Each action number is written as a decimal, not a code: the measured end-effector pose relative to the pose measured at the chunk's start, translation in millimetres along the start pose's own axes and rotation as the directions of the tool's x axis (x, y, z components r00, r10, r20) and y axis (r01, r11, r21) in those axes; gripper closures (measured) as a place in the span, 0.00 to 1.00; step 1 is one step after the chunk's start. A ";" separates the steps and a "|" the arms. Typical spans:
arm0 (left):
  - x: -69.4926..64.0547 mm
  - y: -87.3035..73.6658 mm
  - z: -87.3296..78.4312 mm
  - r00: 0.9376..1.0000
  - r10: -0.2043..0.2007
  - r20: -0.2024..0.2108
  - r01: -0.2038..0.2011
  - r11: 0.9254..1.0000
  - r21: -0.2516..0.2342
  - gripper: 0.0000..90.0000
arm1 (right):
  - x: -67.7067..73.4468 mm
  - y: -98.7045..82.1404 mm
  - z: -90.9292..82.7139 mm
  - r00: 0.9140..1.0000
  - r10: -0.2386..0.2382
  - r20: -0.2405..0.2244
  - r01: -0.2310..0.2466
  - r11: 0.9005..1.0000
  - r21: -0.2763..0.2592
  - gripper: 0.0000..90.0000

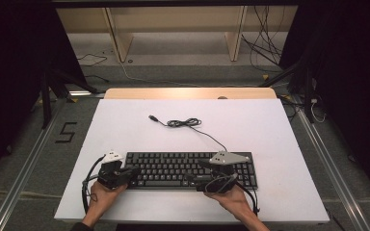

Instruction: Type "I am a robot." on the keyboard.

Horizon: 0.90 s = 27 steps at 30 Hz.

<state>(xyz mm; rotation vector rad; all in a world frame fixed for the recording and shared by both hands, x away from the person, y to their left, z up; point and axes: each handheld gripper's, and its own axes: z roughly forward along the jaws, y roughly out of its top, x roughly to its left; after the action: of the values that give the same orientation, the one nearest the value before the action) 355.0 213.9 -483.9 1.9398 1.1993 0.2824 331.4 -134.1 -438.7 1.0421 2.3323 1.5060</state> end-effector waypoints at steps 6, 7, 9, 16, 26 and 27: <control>-1.0 2.7 -8.7 1.000 0.002 0.014 -0.001 0.999 -0.045 0.91 | 0.0 0.3 0.0 1.000 0.006 -0.002 -0.006 1.000 -0.005 0.34; -1.1 3.1 -10.7 1.000 -0.006 0.014 0.007 0.998 -0.058 0.88 | 0.0 0.3 0.2 1.000 0.007 -0.004 -0.007 1.000 -0.006 0.34; -0.7 3.6 -14.7 1.000 -0.013 0.028 0.015 0.997 -0.081 0.82 | 0.2 0.0 0.8 1.000 0.005 -0.005 -0.005 1.000 -0.008 0.34; -4.2 3.4 -24.0 0.998 -0.021 0.053 0.028 0.990 -0.140 0.59 | 1.8 -0.7 3.2 1.000 0.005 -0.009 -0.005 1.000 -0.010 0.34; -12.2 3.2 -30.3 0.996 0.010 0.092 0.011 0.975 -0.222 0.39 | 4.7 -0.9 10.3 1.000 -0.004 -0.023 0.003 1.000 -0.010 0.33; -12.7 3.2 -30.8 0.996 0.013 0.092 0.009 0.973 -0.230 0.37 | 5.3 -0.5 11.1 1.000 -0.003 -0.027 0.003 1.000 -0.011 0.33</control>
<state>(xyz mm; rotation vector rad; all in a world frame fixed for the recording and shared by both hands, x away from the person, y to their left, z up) 333.1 218.8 -459.1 1.7338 1.0551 0.3142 332.8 -122.7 -443.3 1.0215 2.3394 1.5396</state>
